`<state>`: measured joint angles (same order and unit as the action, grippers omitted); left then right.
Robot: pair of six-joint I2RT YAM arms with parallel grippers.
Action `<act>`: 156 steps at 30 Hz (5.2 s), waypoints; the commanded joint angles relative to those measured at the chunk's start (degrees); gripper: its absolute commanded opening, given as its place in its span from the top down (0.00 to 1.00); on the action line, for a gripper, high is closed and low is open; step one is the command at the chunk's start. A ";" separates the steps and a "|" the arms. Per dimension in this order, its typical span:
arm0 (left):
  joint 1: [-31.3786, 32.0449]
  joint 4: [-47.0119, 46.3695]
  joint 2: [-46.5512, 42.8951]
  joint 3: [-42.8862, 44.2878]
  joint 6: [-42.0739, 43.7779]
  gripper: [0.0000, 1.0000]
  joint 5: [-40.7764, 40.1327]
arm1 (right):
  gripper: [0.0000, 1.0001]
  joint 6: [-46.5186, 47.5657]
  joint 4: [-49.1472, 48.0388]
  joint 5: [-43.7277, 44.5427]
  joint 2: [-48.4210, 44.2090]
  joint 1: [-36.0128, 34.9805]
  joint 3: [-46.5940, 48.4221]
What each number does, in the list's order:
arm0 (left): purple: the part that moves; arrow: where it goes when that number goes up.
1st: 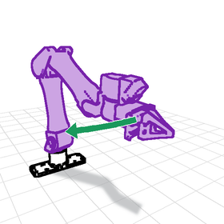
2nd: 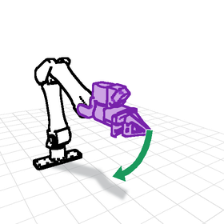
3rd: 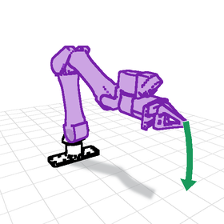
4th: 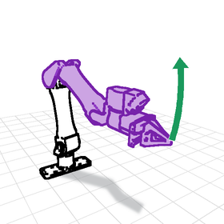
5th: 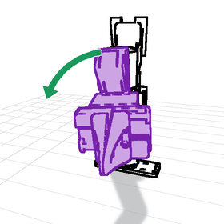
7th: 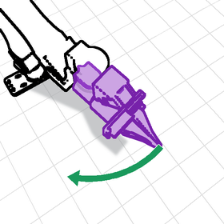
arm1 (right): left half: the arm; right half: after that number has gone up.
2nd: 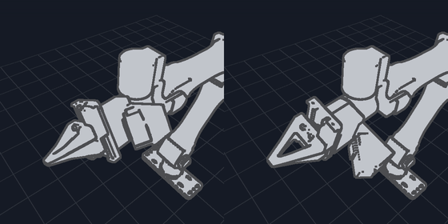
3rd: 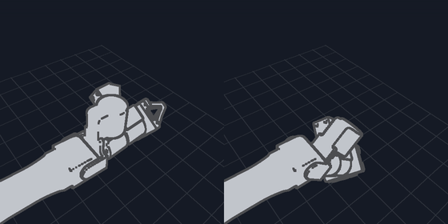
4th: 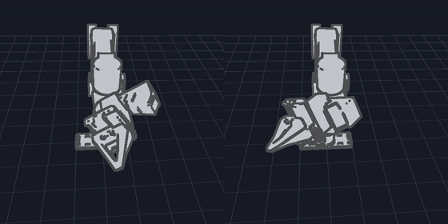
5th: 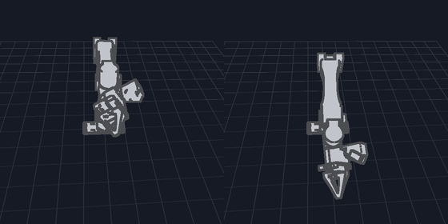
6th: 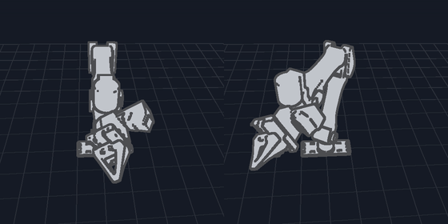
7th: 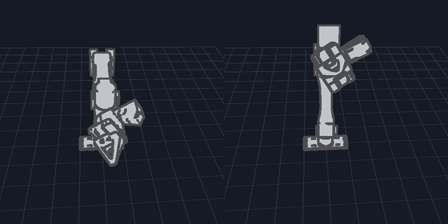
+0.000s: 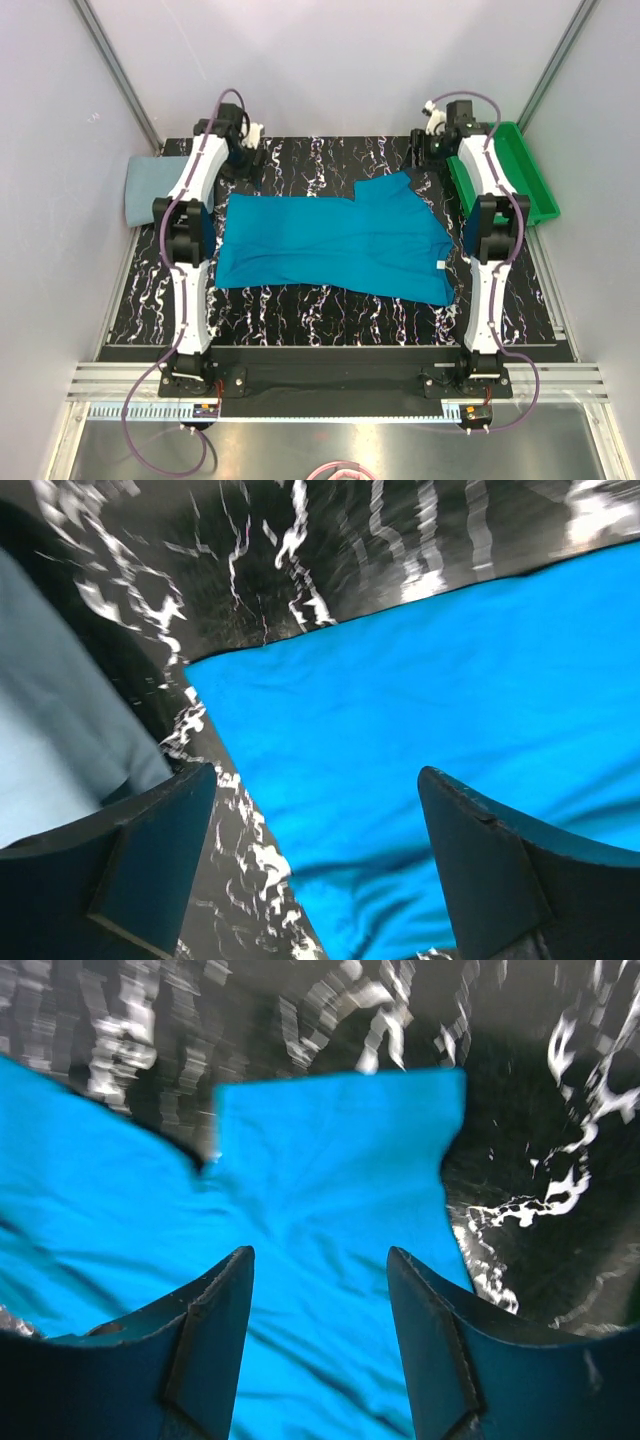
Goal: Fold and stack the t-shirts
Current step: Fold the tshirt
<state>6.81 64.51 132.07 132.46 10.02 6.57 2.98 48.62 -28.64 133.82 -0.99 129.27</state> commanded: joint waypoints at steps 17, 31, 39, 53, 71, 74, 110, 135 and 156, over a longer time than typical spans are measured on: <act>-0.66 -4.48 10.22 6.84 -0.18 0.14 -8.15 | 0.33 -2.63 0.51 7.64 22.71 0.38 23.31; -0.57 -3.60 9.44 6.14 -2.02 0.13 -7.19 | 0.40 -5.00 0.60 2.54 26.14 0.20 28.14; -0.57 -3.51 7.59 5.00 -2.55 0.13 -6.83 | 0.59 -7.81 3.58 -1.67 26.58 0.20 25.86; -0.48 -3.08 6.53 4.12 -3.43 0.12 -6.83 | 0.87 -8.42 4.56 0.43 26.58 -1.99 24.53; -3.12 -2.99 11.45 5.87 -3.52 0.12 -5.07 | 0.92 -7.91 0.77 2.19 25.26 -2.08 27.00; -3.47 -3.16 13.12 6.75 -3.87 0.12 -5.42 | 0.92 -7.99 0.86 1.93 25.00 -1.91 26.91; -6.19 -4.22 13.48 10.54 -7.38 1.00 -3.93 | 1.00 -4.83 1.92 4.56 18.67 0.38 23.66; -5.93 -1.94 1.71 3.33 -5.63 1.00 0.46 | 1.00 -0.61 5.87 0.43 5.32 0.64 12.16; -5.93 1.32 -6.21 -5.37 -2.99 1.00 7.23 | 1.00 4.92 9.21 -0.54 -9.89 2.31 -9.30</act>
<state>0.91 65.04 130.19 127.98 5.76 11.62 5.96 56.69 -28.14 127.61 1.28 120.57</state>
